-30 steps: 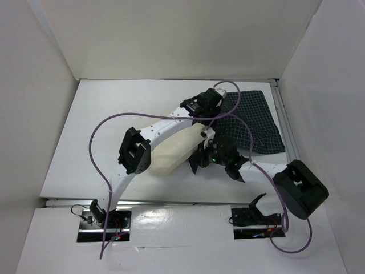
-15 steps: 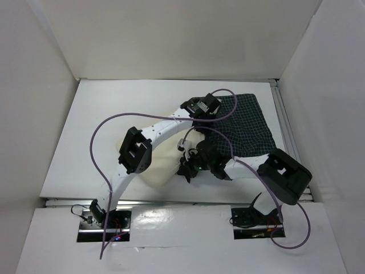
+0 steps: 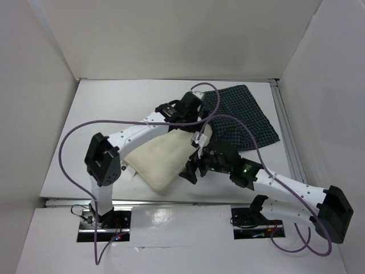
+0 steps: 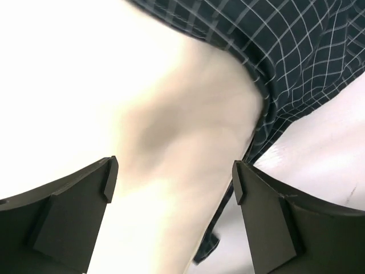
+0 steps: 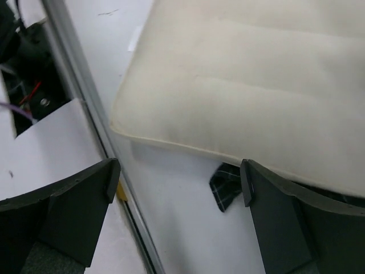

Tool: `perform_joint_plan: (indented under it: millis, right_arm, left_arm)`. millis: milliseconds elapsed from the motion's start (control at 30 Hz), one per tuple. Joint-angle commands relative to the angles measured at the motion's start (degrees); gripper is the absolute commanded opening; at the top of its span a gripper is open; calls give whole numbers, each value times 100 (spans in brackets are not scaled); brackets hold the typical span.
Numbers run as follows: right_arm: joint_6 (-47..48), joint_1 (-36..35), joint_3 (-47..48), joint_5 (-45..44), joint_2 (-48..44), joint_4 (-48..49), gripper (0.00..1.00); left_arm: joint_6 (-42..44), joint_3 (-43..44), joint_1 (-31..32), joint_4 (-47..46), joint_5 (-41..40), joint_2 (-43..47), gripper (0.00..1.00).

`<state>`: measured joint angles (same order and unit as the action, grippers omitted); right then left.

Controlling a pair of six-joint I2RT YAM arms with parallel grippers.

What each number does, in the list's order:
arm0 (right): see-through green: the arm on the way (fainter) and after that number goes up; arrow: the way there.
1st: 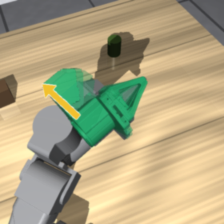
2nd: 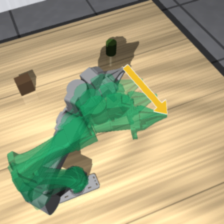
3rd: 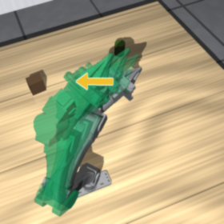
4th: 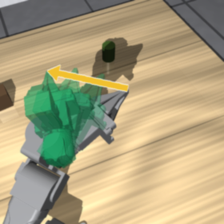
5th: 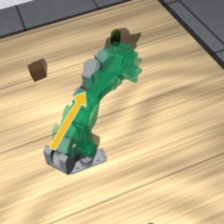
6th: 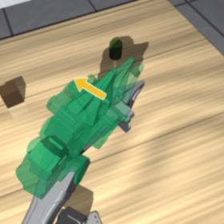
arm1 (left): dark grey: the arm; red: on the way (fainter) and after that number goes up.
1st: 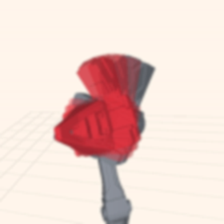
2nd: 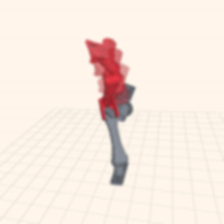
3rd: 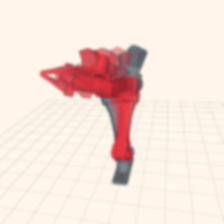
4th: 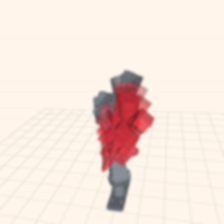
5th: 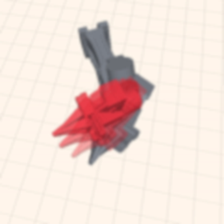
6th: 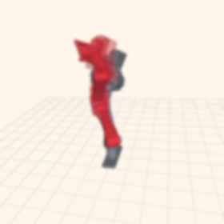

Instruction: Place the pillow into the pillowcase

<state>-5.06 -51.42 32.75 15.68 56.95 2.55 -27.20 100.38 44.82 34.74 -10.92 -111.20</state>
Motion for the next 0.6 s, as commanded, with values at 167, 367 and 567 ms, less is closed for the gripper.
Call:
perform_joint_plan:
  millis: [167, 367, 567]
  right_arm:
    - [-724, 527, 521, -1446, -89, -975, 100]
    - [-1418, 607, 995, -848, 1552, -415, 100]
    - [-1849, 1395, 1647, -1105, 2916, -430, 100]
  left_arm:
    - [-576, -870, -1149, 271, -1010, 1108, 100]
    - [-576, -775, -2020, -213, -325, 232, 89]
    - [-690, -1053, -2082, -44, 220, -80, 36]
